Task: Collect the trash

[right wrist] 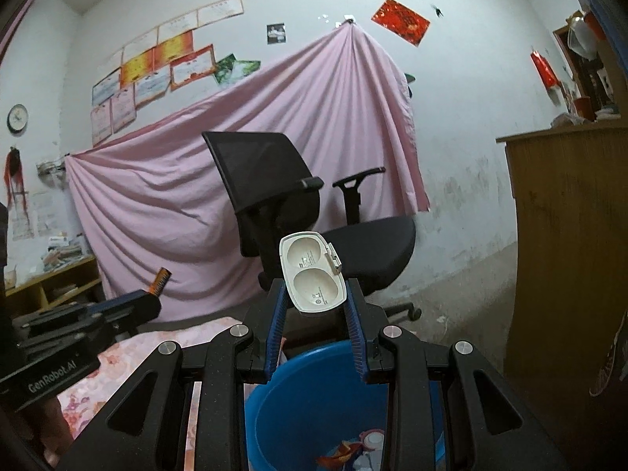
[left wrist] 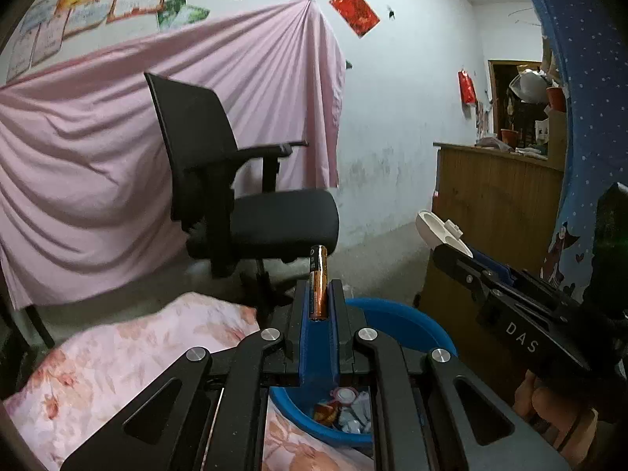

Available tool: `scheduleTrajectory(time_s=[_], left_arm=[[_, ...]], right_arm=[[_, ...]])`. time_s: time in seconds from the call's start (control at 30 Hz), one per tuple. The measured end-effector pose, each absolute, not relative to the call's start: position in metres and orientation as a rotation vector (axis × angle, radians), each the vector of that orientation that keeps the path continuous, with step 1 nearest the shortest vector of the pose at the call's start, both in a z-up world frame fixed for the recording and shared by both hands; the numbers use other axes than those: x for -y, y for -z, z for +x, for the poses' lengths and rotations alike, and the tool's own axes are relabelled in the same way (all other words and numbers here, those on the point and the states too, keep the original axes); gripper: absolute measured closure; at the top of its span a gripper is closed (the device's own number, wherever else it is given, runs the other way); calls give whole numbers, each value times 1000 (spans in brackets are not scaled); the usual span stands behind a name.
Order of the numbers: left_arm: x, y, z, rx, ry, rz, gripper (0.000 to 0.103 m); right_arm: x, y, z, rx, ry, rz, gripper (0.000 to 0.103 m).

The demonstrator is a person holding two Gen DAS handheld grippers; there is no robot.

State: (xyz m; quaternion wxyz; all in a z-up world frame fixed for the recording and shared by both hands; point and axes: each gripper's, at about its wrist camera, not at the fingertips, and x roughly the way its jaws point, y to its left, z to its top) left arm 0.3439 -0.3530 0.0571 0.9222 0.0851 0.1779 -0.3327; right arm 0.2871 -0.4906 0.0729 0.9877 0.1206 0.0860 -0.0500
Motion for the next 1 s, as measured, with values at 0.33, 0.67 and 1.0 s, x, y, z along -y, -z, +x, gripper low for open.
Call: scheduleTrajectory(time_s=[0.33,0.67,1.0], left_arm=[[357,-48,350,-468,706,154,96],[347,-45,358,-510,688,110,86],[328,-50,354,-482,654,103,86]], right_arm=[[495,-65,293,-235,96,255,76],[495,-62,296,-260,91,253,75],[489,-64,298,-261,81,239,73]])
